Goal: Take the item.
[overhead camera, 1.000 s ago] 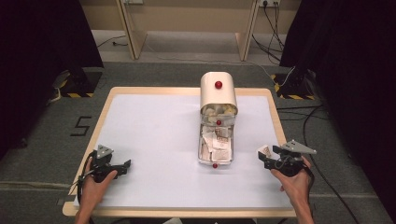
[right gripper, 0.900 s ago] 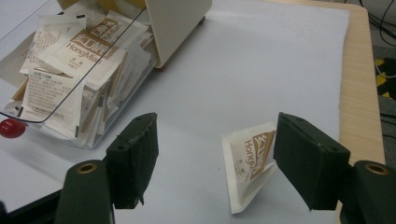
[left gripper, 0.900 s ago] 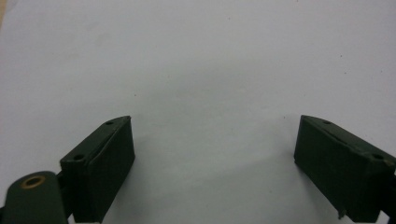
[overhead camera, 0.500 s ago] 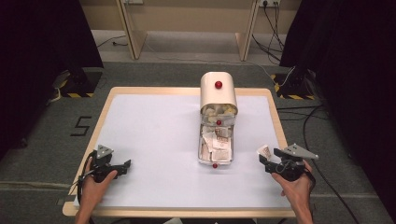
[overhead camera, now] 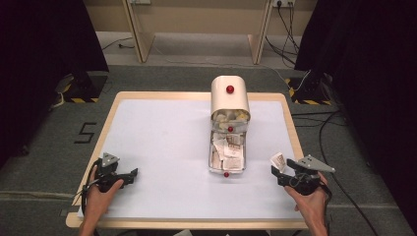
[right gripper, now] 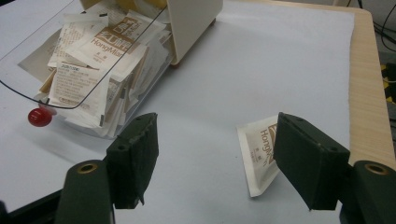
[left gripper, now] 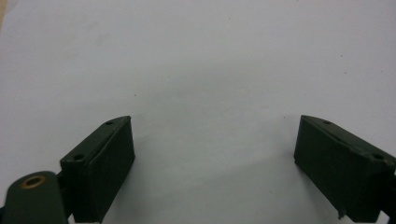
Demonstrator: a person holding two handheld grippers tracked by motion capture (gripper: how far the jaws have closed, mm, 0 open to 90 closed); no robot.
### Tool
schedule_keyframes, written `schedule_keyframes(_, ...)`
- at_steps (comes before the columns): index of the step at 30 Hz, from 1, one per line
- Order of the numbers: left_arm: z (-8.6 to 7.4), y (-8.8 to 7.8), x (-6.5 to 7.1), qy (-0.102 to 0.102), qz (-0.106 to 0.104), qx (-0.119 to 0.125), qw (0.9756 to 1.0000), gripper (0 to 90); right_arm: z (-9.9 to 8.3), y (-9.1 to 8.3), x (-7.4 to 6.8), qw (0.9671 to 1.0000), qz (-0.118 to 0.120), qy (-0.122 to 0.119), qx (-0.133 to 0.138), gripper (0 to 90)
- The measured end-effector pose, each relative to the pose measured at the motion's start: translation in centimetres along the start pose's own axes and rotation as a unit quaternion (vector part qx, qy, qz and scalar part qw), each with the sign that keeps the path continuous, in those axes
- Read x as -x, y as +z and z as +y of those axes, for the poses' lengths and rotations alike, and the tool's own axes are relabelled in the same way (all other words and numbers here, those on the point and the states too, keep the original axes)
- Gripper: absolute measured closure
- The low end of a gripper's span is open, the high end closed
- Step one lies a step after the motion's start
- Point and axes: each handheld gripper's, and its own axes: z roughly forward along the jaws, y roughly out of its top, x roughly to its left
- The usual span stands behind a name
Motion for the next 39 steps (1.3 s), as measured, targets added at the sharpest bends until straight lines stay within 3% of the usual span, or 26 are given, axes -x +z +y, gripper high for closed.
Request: schedule_keyframes(39,0.0,0.0,0.0,0.0,0.0,0.0,1.0,11.4,-2.1,-0.9,-2.9,0.9993,0.026,-0.022,-0.015,32.9)
